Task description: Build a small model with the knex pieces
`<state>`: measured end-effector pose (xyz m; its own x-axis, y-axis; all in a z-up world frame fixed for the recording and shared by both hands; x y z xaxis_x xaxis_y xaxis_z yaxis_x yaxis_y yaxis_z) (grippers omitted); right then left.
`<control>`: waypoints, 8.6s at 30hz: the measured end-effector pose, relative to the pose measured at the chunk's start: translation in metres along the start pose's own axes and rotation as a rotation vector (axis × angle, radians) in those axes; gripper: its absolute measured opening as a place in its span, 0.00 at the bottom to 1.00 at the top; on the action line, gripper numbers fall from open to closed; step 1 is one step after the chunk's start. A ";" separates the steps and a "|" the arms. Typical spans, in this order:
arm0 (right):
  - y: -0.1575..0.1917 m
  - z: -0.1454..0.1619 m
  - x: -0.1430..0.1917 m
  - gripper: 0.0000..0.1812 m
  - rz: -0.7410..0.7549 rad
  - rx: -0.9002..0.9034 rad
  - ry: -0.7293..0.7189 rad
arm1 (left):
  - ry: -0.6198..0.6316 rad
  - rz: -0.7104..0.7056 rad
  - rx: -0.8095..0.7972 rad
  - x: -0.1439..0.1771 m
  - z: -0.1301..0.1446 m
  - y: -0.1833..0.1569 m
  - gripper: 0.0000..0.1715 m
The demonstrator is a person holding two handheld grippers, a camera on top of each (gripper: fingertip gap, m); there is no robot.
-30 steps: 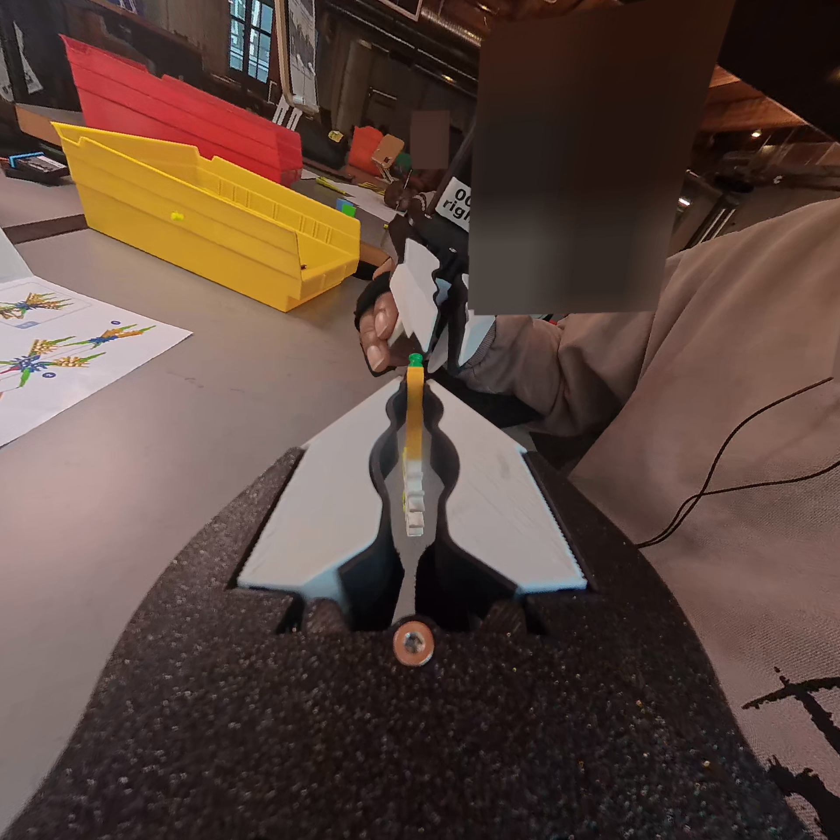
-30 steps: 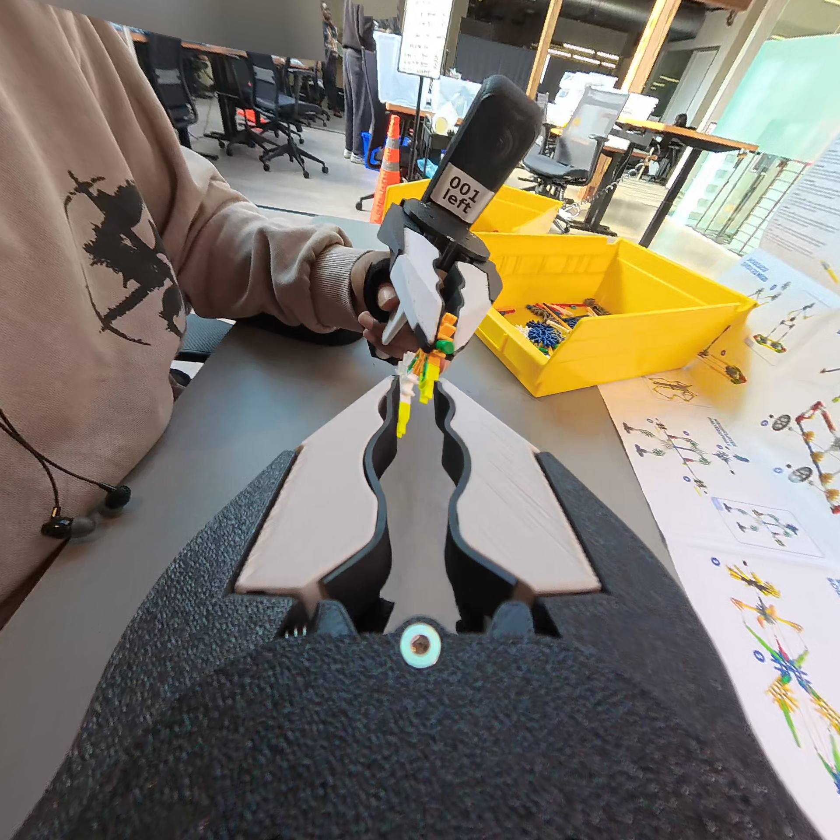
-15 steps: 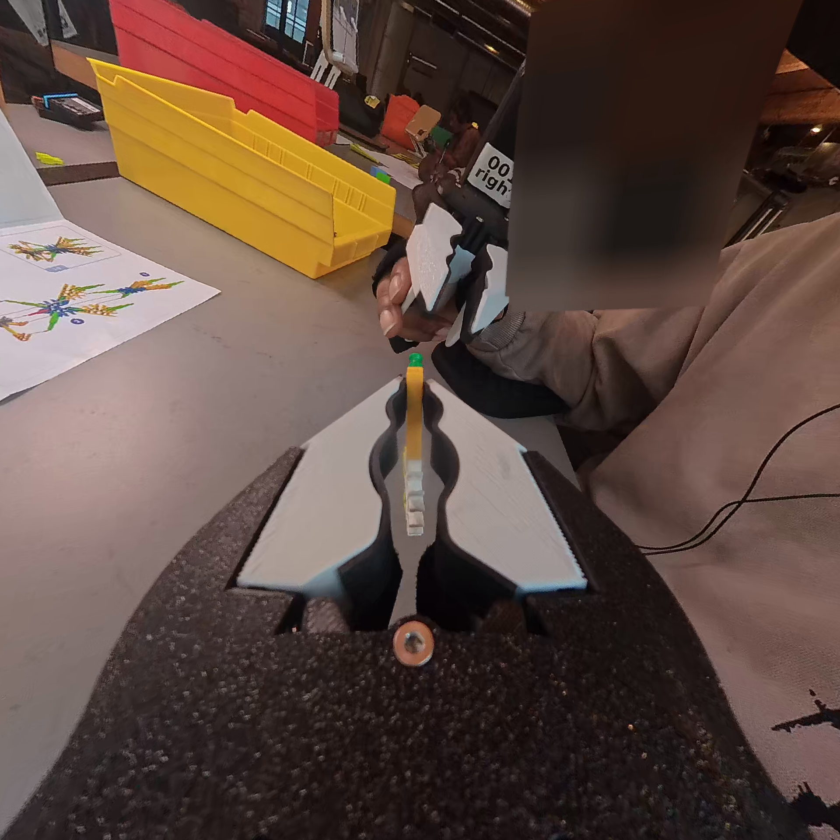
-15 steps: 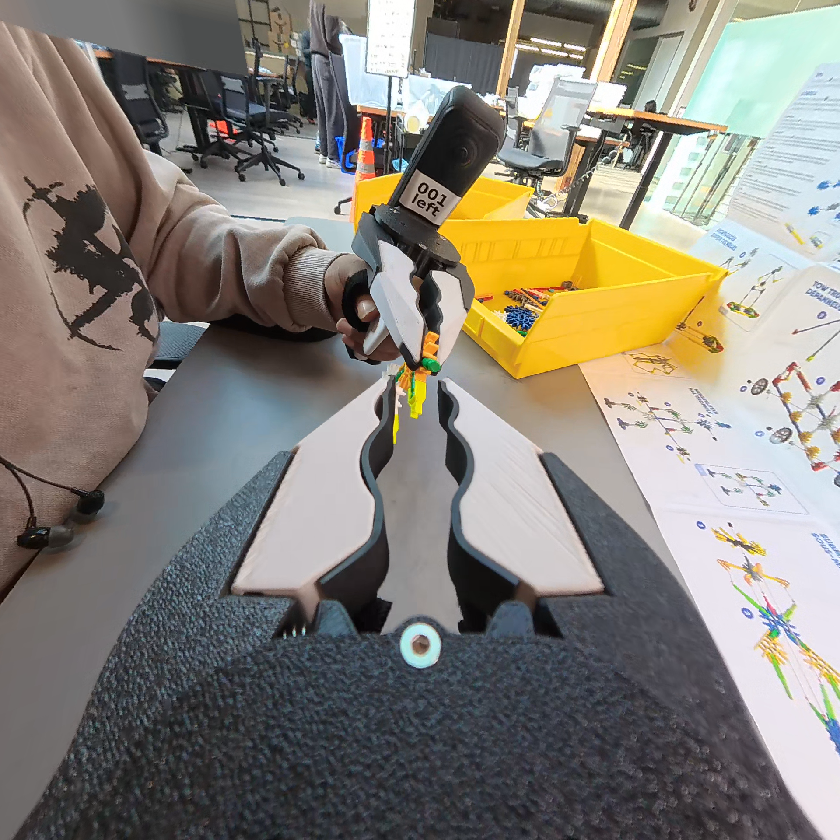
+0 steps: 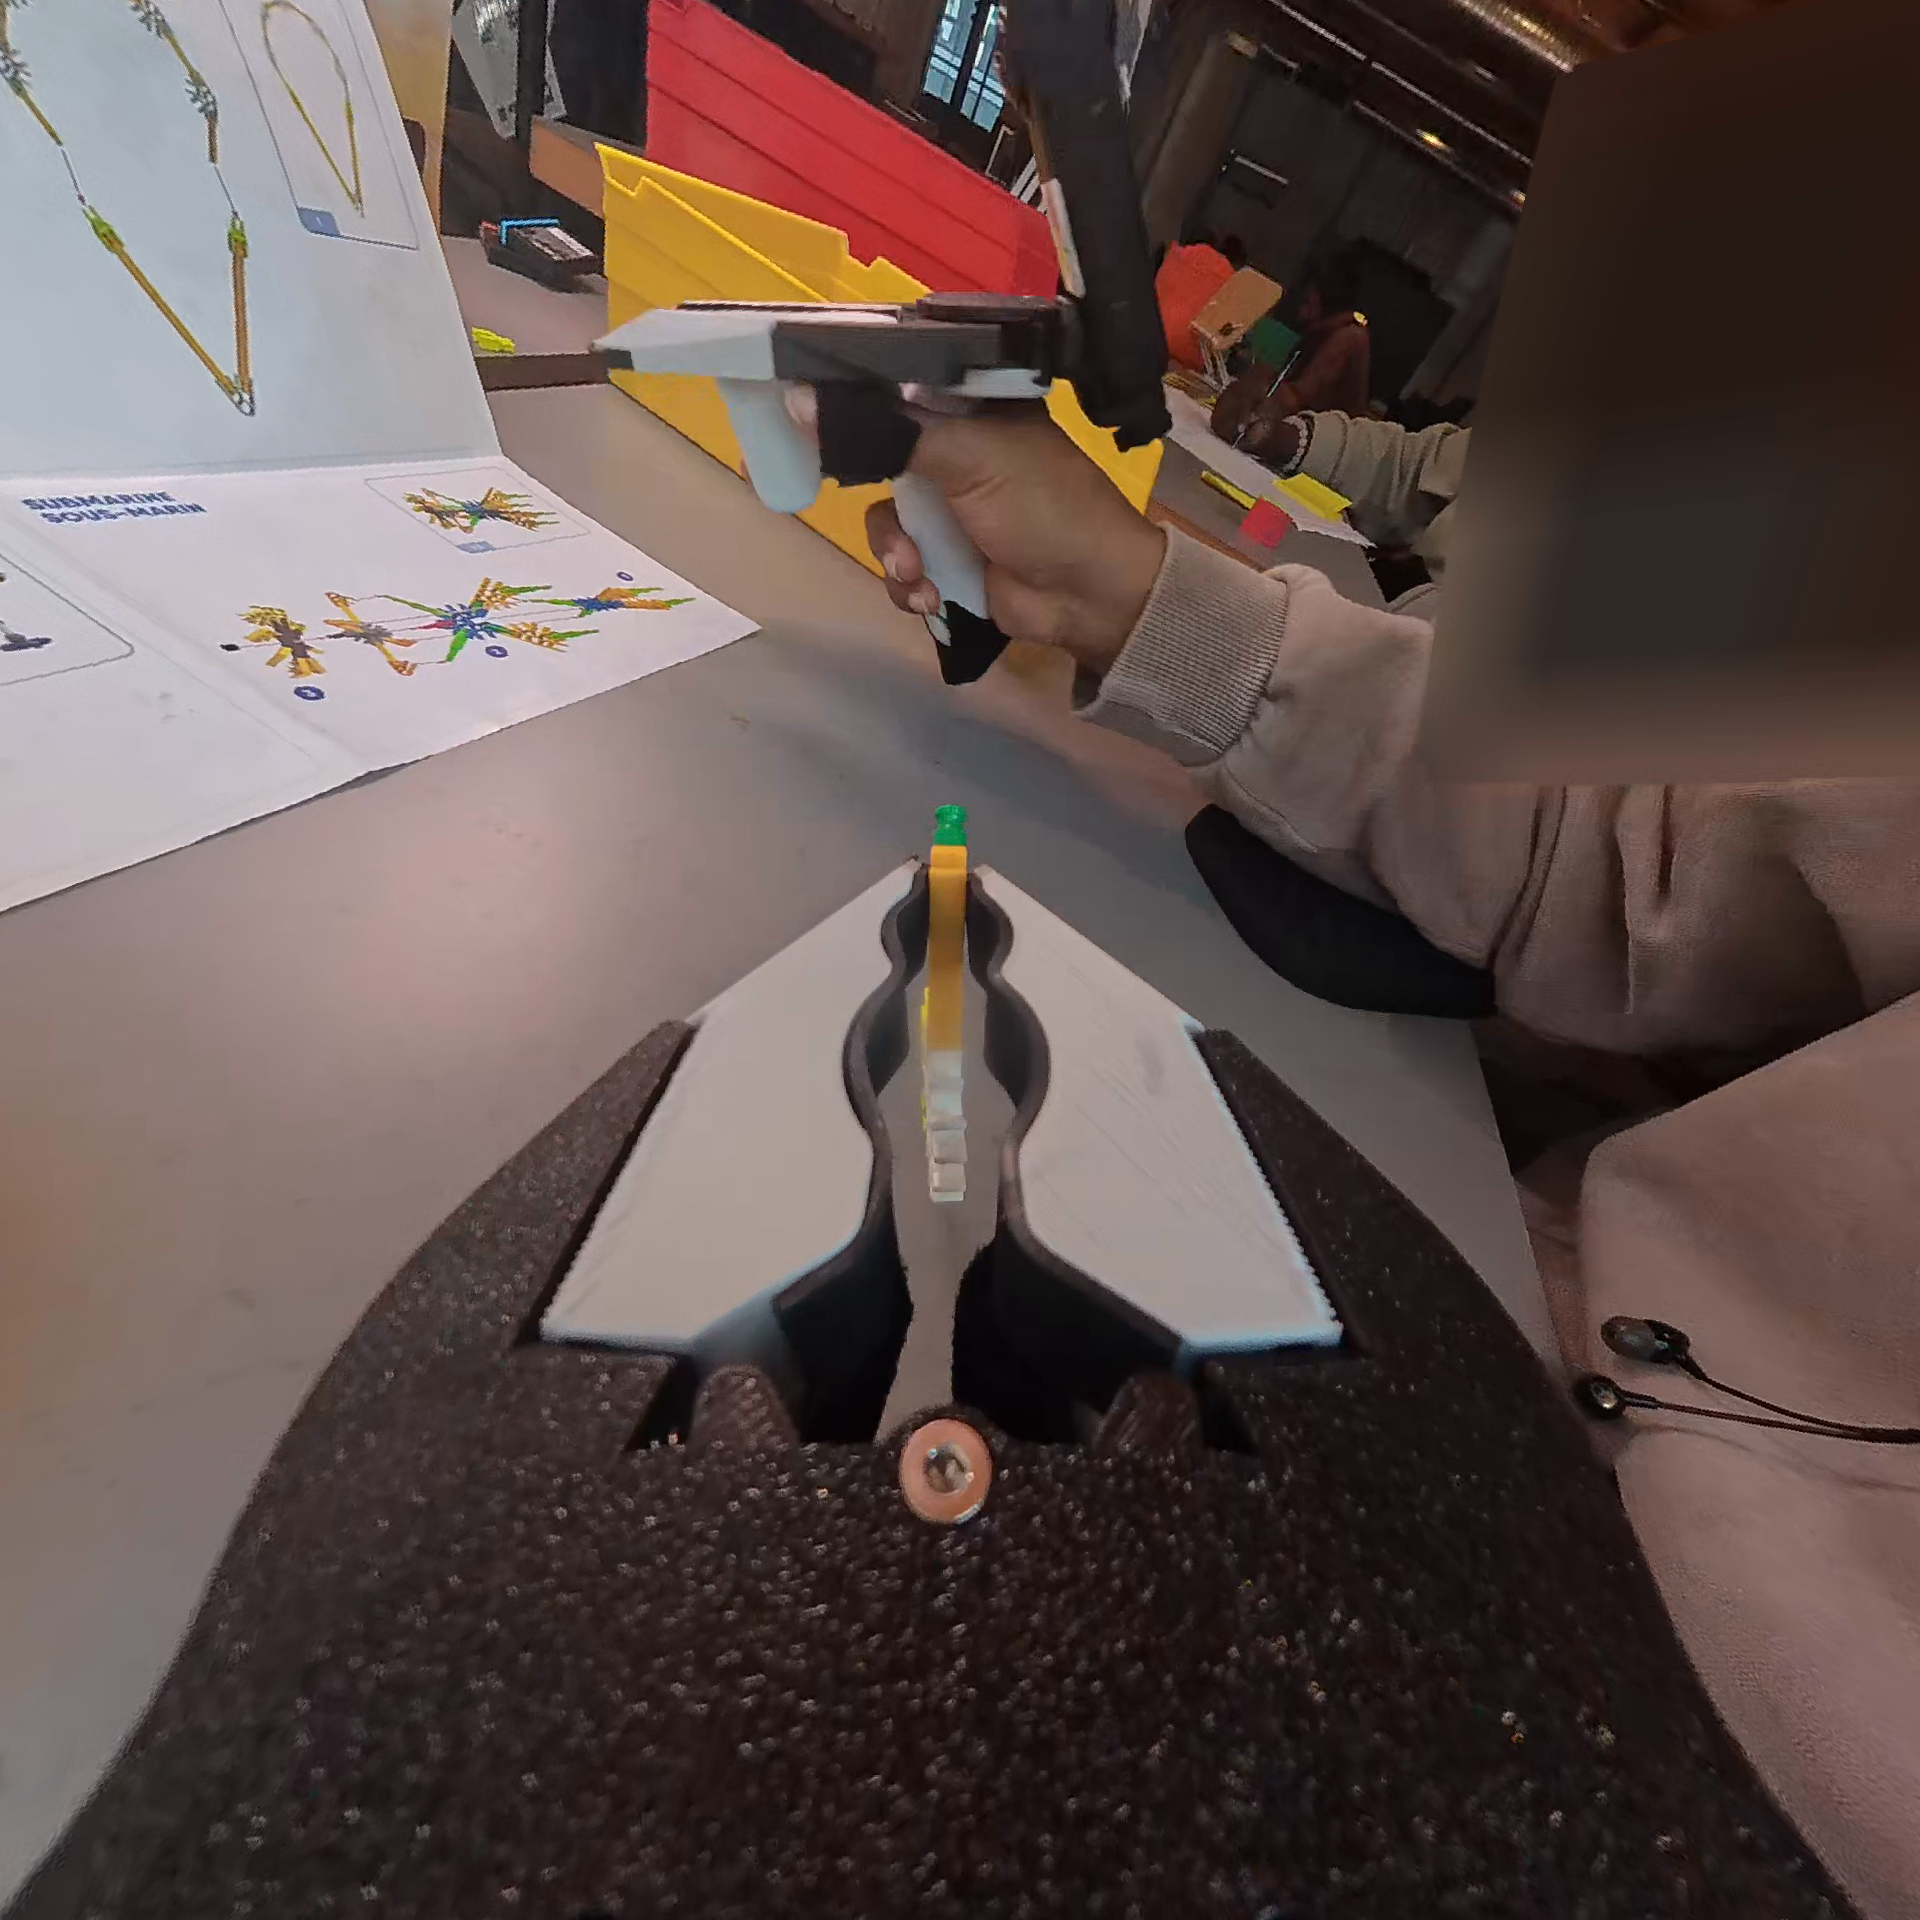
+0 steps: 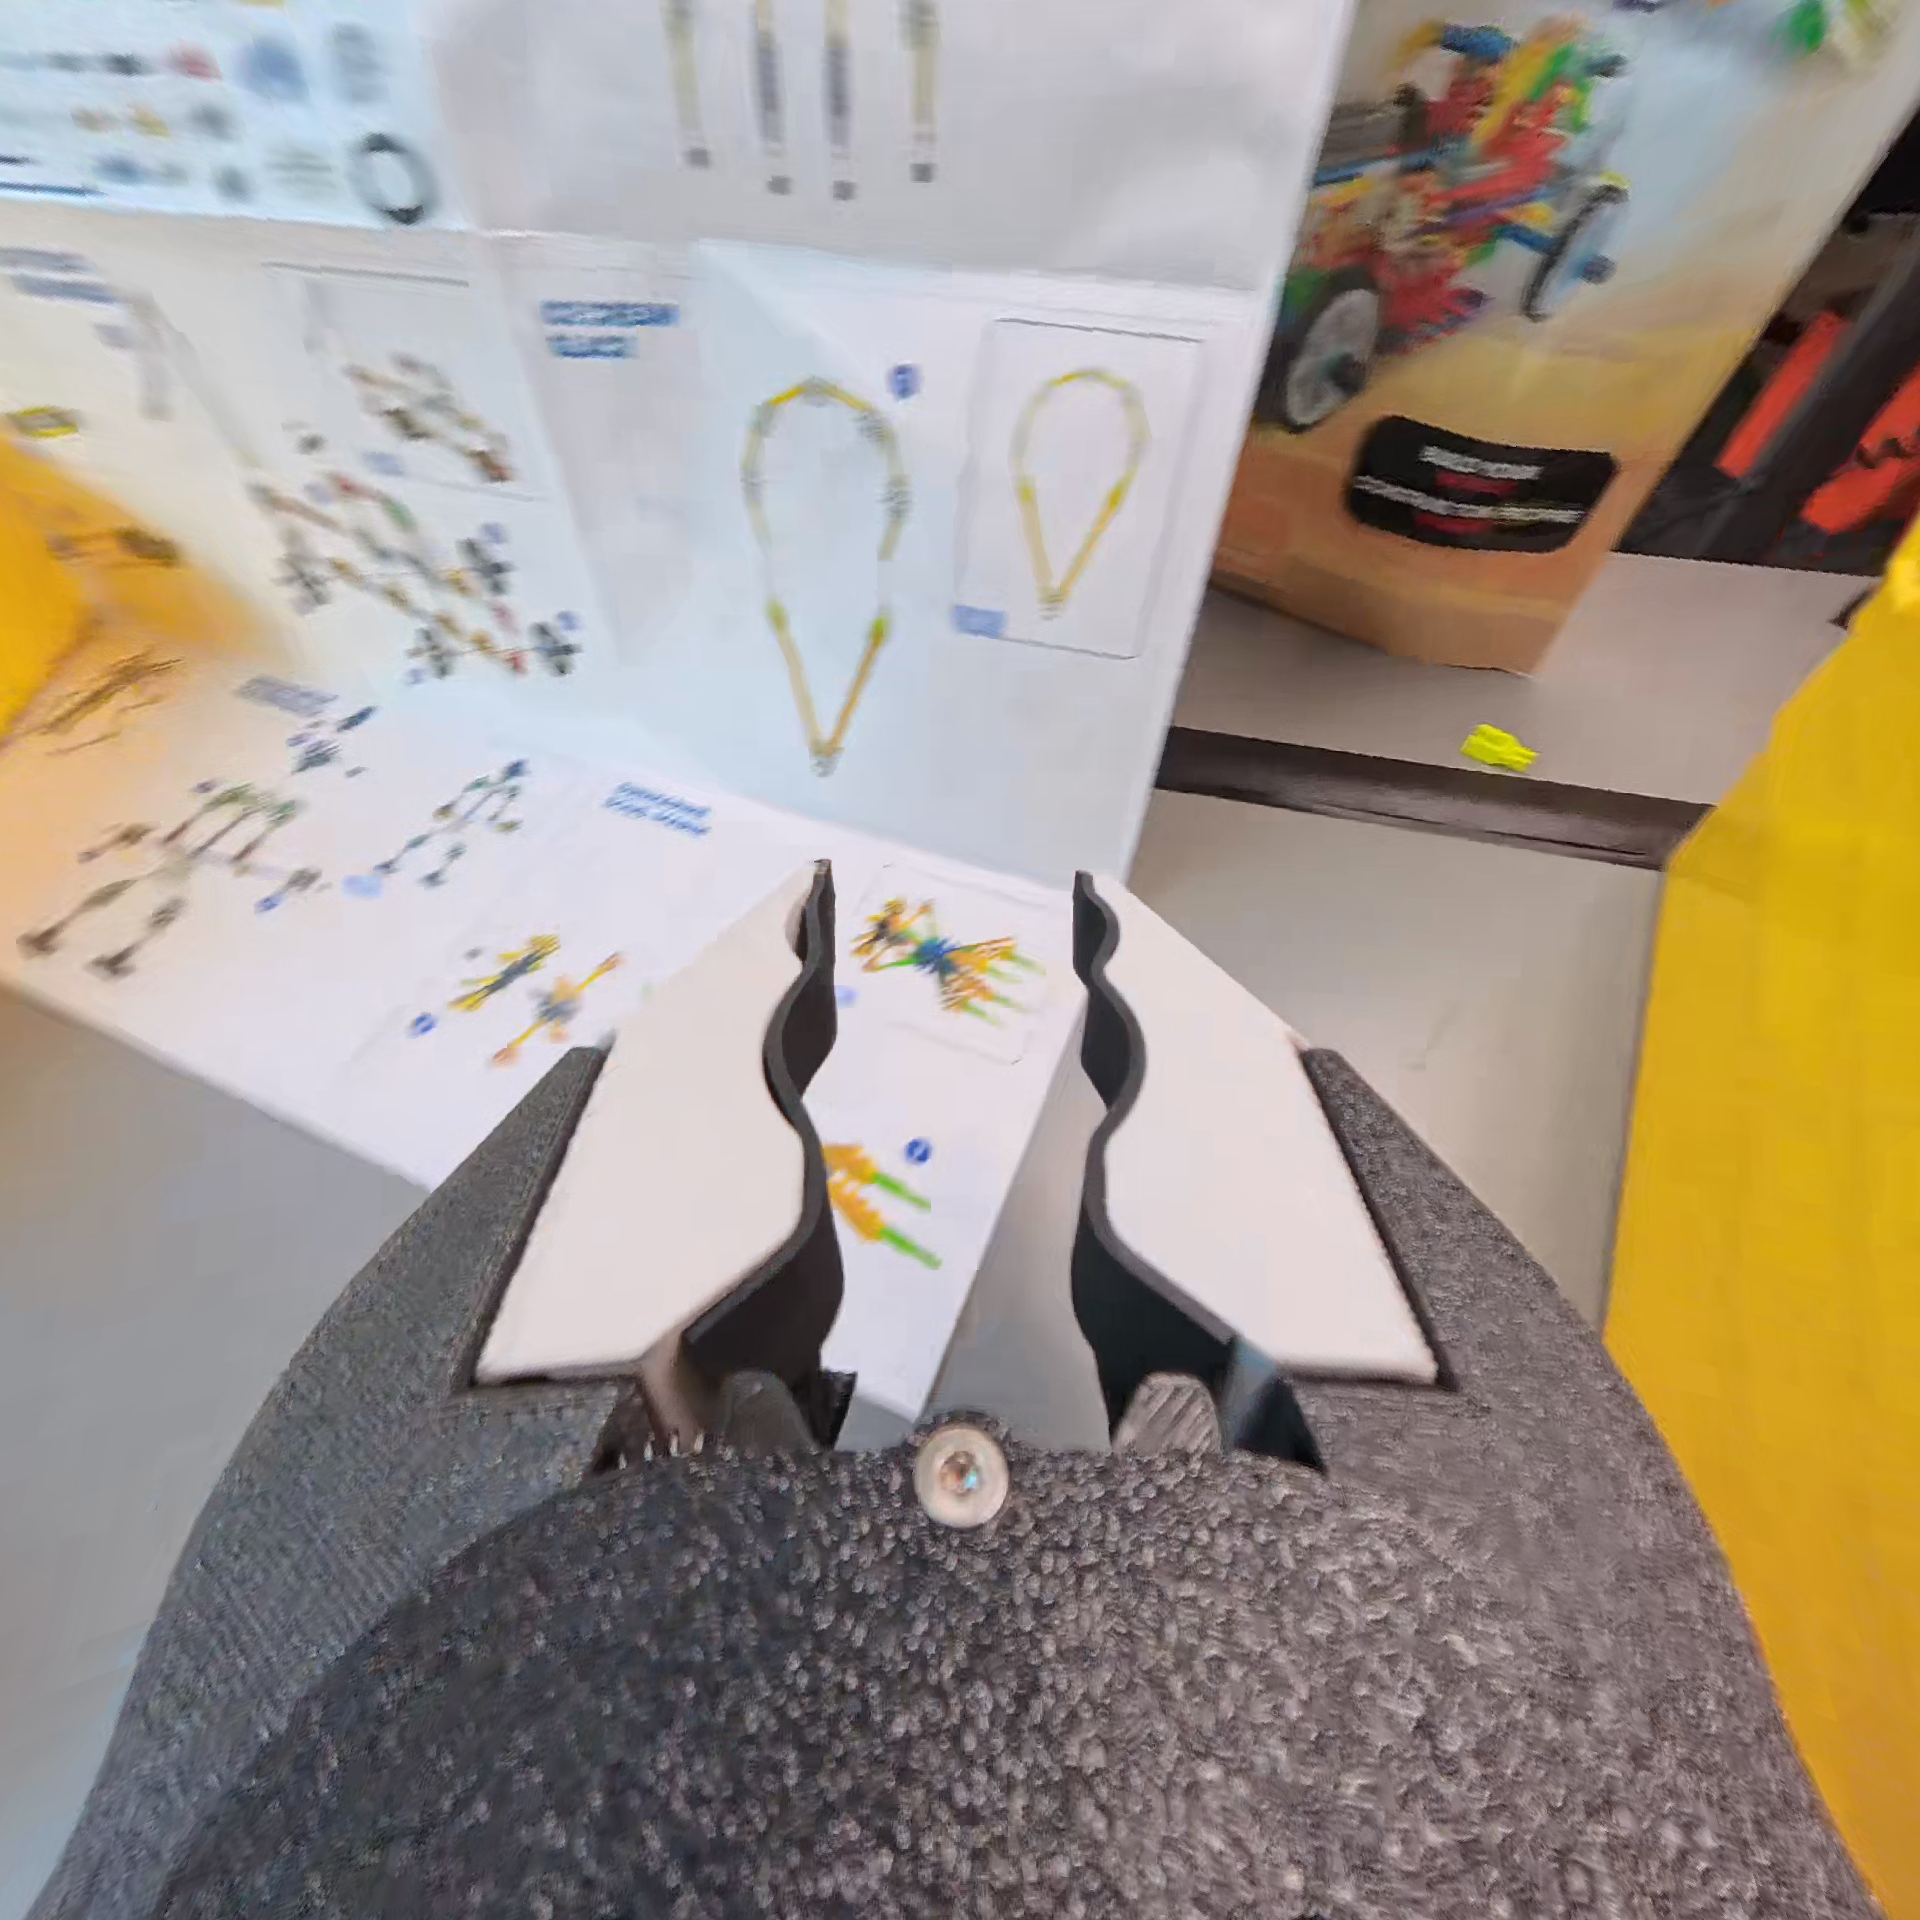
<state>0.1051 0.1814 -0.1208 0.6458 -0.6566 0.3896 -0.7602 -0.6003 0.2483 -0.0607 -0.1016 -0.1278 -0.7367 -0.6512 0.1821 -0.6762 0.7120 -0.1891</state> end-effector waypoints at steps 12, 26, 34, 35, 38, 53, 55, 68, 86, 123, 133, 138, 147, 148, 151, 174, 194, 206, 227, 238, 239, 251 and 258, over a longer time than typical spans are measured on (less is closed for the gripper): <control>-0.109 -0.064 -0.114 0.18 0.390 0.023 0.464 | -0.032 0.013 0.059 0.007 -0.001 0.007 0.03; -0.137 -0.060 -0.158 0.17 0.474 -0.103 0.672 | -0.084 0.037 0.182 0.015 0.000 0.021 0.03; -0.135 -0.051 -0.151 0.13 0.456 -0.218 0.576 | -0.092 0.048 0.198 0.016 0.000 0.021 0.03; -0.134 -0.050 -0.149 0.12 0.456 -0.220 0.571 | -0.091 0.048 0.196 0.016 0.000 0.021 0.03; -0.132 -0.046 -0.143 0.07 0.456 -0.222 0.556 | -0.087 0.050 0.193 0.015 0.000 0.021 0.03; -0.081 -0.131 -0.001 0.04 0.281 0.102 0.216 | -0.064 0.049 0.140 0.012 -0.001 0.014 0.03; -0.100 -0.135 0.034 0.04 0.308 0.117 0.253 | -0.068 0.058 0.128 0.012 -0.002 0.012 0.03; -0.061 -0.089 0.118 0.22 -0.105 0.228 0.055 | -0.138 0.188 0.030 0.005 -0.010 -0.015 0.03; 0.168 0.088 0.140 0.03 -1.136 0.141 0.209 | -0.201 0.212 0.019 0.007 -0.016 -0.021 0.04; 0.179 0.100 0.121 0.03 -0.445 0.741 -0.153 | -0.106 -0.182 0.167 -0.014 -0.004 0.004 0.05; 0.175 0.090 0.119 0.01 -0.508 0.584 -0.171 | -0.192 -0.167 0.331 -0.013 -0.006 0.020 0.03; 0.154 0.069 0.128 0.02 -0.576 0.429 -0.230 | -0.232 -0.073 0.374 -0.006 -0.004 0.025 0.03; -0.021 -0.020 0.150 0.03 0.197 0.471 -0.469 | -0.374 0.130 0.334 0.002 -0.021 0.013 0.03; -0.048 -0.020 0.150 0.03 0.289 0.445 -0.425 | -0.374 0.141 0.333 0.002 -0.021 0.011 0.03; -0.108 -0.011 0.147 0.07 0.448 0.355 -0.316 | -0.367 0.172 0.327 -0.001 -0.021 0.007 0.03; 0.150 0.088 0.138 0.03 -1.164 0.087 0.212 | -0.357 0.250 0.233 0.000 -0.025 -0.009 0.03; 0.148 0.086 0.137 0.03 -1.253 -0.087 0.226 | -0.204 0.319 0.204 -0.018 -0.014 -0.022 0.03; 0.143 0.087 0.141 0.03 -1.244 -0.026 0.253 | -0.125 0.327 0.178 -0.019 -0.008 -0.026 0.03; 0.144 0.100 0.141 0.02 -1.166 0.139 0.285 | 0.053 0.296 0.034 -0.022 0.006 -0.030 0.05; 0.150 0.092 0.133 0.02 -1.025 0.136 0.085 | -0.081 0.257 0.242 -0.020 -0.001 -0.010 0.03; 0.153 0.092 0.135 0.02 -0.949 0.257 0.025 | -0.094 0.249 0.283 -0.020 0.001 -0.007 0.03; 0.170 0.103 0.138 0.02 -0.445 0.946 -0.286 | -0.134 0.066 0.410 -0.025 0.005 0.003 0.04; 0.176 0.110 0.133 0.01 -0.311 1.102 -0.342 | -0.139 -0.007 0.424 -0.025 0.009 0.007 0.04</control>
<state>0.0650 -0.0619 -0.1225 0.9037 -0.4012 0.1495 -0.2061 -0.7137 -0.6694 -0.0472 -0.0828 -0.1425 -0.7062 -0.7056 0.0584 -0.6026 0.5558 -0.5727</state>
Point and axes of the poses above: each gripper's, where its closed fingertips meet, x back along the fingers, z out of its underside, y = z × x across the jaws, the point moved 7 cm from there along x, back along the fingers, and after that the axes turned 13 degrees about -x, right-handed, at the moved point
